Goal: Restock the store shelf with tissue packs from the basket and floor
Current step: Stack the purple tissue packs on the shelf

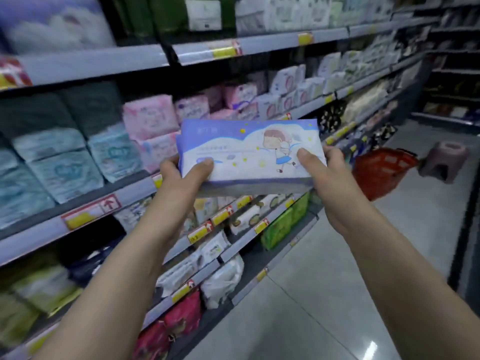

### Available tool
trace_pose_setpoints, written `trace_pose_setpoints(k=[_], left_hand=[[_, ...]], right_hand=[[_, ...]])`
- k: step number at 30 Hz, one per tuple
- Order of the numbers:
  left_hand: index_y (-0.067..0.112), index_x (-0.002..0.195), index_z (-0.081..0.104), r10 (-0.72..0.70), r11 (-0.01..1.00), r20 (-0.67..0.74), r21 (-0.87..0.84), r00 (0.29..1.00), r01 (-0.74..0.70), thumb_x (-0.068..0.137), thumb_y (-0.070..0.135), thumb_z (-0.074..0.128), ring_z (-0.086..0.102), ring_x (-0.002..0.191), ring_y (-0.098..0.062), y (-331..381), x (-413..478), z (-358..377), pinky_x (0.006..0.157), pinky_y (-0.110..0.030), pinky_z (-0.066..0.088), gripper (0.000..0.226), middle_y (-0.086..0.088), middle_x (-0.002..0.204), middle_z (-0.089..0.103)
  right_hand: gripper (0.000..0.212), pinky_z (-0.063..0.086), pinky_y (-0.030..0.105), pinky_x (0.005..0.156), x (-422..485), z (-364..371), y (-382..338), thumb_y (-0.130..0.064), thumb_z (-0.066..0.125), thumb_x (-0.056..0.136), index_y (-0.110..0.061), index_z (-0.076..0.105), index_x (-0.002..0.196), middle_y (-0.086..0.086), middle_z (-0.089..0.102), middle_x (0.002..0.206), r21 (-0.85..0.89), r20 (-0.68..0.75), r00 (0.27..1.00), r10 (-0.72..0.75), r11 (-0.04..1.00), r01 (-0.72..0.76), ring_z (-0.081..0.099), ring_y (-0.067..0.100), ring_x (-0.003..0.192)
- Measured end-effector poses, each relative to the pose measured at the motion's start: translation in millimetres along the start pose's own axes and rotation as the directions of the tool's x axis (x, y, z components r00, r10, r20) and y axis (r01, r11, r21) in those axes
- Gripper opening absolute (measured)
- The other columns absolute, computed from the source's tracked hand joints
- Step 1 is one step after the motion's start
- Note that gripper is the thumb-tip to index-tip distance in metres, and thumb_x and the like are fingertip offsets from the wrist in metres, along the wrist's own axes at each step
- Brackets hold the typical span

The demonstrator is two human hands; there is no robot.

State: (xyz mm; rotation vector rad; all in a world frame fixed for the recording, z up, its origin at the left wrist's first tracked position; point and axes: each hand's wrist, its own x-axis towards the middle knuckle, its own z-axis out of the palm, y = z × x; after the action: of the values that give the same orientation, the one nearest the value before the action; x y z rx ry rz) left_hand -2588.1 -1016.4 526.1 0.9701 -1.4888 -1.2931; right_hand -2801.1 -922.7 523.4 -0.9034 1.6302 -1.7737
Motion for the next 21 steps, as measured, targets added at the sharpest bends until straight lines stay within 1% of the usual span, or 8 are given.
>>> trace_pose_setpoints(k=[3,8,10,12,13,16,18,21], left_hand=[[0.022,0.133,0.032,0.049,0.999,-0.112,0.016,0.992,-0.048,0.053,0.065,0.065,0.058,0.109,-0.012,20.9,-2.6,-41.5,0.092,-0.038,0.047,0.096,0.007,0.124,0.054],[0.023,0.128,0.034,0.190,0.981,-0.297,0.092,0.936,-0.170,0.059,0.061,0.064,0.056,0.098,-0.006,55.4,-8.0,-106.1,0.079,-0.030,0.043,0.084,0.011,0.116,0.054],[0.022,0.125,0.033,0.253,0.966,-0.373,0.150,0.893,-0.211,0.061,0.058,0.063,0.054,0.101,-0.010,72.7,-5.1,-131.3,0.082,-0.029,0.044,0.080,0.006,0.119,0.052],[0.026,0.122,0.033,0.315,0.945,-0.432,0.222,0.845,-0.239,0.054,0.062,0.062,0.052,0.113,-0.015,90.0,-1.8,-155.9,0.093,-0.035,0.045,0.081,0.000,0.130,0.048],[0.027,0.120,0.034,0.344,0.933,-0.453,0.260,0.823,-0.247,0.050,0.065,0.059,0.051,0.116,-0.017,98.0,0.2,-167.7,0.096,-0.036,0.044,0.083,-0.001,0.133,0.046],[0.028,0.125,0.036,0.410,0.897,-0.476,0.365,0.778,-0.250,0.050,0.070,0.054,0.048,0.120,-0.019,118.9,9.0,-199.4,0.093,-0.034,0.044,0.089,-0.002,0.136,0.043],[0.028,0.126,0.036,0.463,0.867,-0.482,0.420,0.744,-0.268,0.053,0.071,0.054,0.047,0.121,-0.021,130.9,17.0,-219.0,0.100,-0.040,0.043,0.086,-0.003,0.136,0.043],[0.029,0.129,0.036,0.537,0.829,-0.484,0.453,0.692,-0.326,0.075,0.061,0.062,0.050,0.117,-0.017,147.8,27.7,-244.9,0.089,-0.033,0.040,0.068,0.002,0.133,0.045]], right_hand=[[0.043,0.048,0.029,0.072,7.0,41.9,-18.4,-0.043,0.057,0.094,-0.024,0.039,0.128,-0.005,0.059,0.117,0.028,0.133,0.990,-0.052,0.998,0.049,0.062,0.013,0.100],[0.040,0.044,0.023,0.070,16.6,121.1,-55.6,-0.044,0.056,0.094,-0.025,0.041,0.126,-0.011,0.057,0.115,0.091,0.302,0.933,-0.196,0.980,0.176,0.058,0.004,0.098],[0.040,0.044,0.025,0.072,19.9,154.8,-73.2,-0.042,0.058,0.093,-0.025,0.041,0.125,-0.011,0.058,0.114,0.142,0.326,0.913,-0.243,0.968,0.207,0.058,0.007,0.099],[0.043,0.047,0.026,0.076,22.1,186.9,-89.2,-0.040,0.061,0.091,-0.026,0.040,0.126,-0.010,0.060,0.113,0.209,0.359,0.891,-0.280,0.954,0.215,0.060,0.008,0.100],[0.047,0.049,0.026,0.077,23.4,201.8,-96.2,-0.040,0.063,0.090,-0.025,0.040,0.129,-0.008,0.061,0.115,0.246,0.379,0.876,-0.299,0.945,0.216,0.062,0.009,0.102],[0.058,0.050,0.026,0.080,29.6,241.0,-116.0,-0.040,0.067,0.087,-0.022,0.040,0.136,-0.006,0.063,0.121,0.317,0.427,0.829,-0.362,0.918,0.238,0.063,0.009,0.105],[0.062,0.049,0.022,0.079,34.0,263.4,-130.3,-0.039,0.069,0.086,-0.021,0.041,0.138,-0.008,0.063,0.121,0.346,0.446,0.791,-0.418,0.896,0.278,0.062,0.005,0.104],[0.060,0.049,0.014,0.074,39.6,296.0,-150.8,-0.034,0.069,0.088,-0.019,0.042,0.139,-0.012,0.062,0.117,0.365,0.449,0.734,-0.510,0.854,0.370,0.060,-0.004,0.098]])
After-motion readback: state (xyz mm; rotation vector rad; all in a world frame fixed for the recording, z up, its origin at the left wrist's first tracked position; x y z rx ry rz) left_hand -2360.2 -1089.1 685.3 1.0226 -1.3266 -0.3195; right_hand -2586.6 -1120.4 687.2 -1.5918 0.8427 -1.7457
